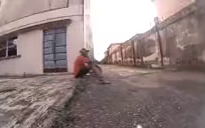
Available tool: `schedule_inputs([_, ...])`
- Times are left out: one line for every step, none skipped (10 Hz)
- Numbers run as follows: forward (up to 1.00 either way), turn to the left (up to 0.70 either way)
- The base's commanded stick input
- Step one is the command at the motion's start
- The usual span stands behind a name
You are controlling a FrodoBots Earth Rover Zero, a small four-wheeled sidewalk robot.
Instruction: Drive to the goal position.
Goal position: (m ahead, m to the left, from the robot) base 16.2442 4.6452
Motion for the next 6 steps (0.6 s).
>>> schedule_inputs([0.00, -0.70])
schedule_inputs([0.00, -0.70])
schedule_inputs([0.00, -0.70])
schedule_inputs([0.00, -0.70])
schedule_inputs([0.00, -0.70])
schedule_inputs([0.00, -0.70])
